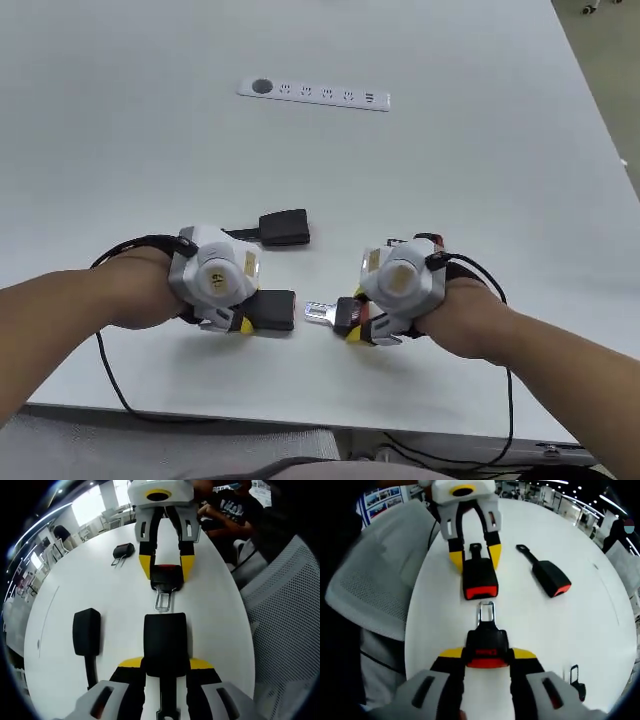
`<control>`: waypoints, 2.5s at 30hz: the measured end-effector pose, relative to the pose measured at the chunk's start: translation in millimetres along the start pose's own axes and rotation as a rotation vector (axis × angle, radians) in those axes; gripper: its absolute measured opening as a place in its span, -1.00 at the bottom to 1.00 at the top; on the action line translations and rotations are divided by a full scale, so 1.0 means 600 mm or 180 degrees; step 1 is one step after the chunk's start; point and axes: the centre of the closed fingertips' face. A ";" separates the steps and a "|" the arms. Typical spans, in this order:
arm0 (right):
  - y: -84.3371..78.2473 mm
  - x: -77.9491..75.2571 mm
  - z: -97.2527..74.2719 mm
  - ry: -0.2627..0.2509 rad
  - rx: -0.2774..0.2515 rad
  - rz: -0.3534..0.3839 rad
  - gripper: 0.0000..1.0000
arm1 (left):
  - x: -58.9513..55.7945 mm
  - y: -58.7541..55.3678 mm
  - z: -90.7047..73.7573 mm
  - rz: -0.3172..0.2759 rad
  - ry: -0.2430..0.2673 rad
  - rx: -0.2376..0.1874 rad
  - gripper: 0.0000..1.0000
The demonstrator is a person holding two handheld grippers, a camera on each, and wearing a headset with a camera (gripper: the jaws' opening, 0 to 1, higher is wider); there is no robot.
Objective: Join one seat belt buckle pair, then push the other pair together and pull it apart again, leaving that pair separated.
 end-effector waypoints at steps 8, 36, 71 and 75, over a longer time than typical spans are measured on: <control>0.011 0.002 0.002 0.0007 -0.0030 -0.0040 -0.31 | -0.001 0.001 0.001 0.0008 -0.0021 0.0030 -0.38; 0.051 0.005 0.013 0.0024 -0.0091 -0.0260 -0.35 | -0.002 0.002 0.006 0.0123 -0.0230 0.0143 -0.38; 0.059 0.005 0.015 0.0049 -0.0232 -0.0268 -0.34 | 0.002 0.001 0.006 0.0038 -0.0218 0.0015 -0.39; 0.059 0.006 0.015 0.0047 -0.0263 -0.0220 -0.33 | 0.002 0.001 0.007 0.0001 -0.0226 0.0020 -0.38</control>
Point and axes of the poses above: the centre of the closed fingertips' face, and the gripper's own axes: z roughly forward along the fingers, x roughly to its left, y roughly out of its top, and after that the axes turned 13 degrees about x, right-handed
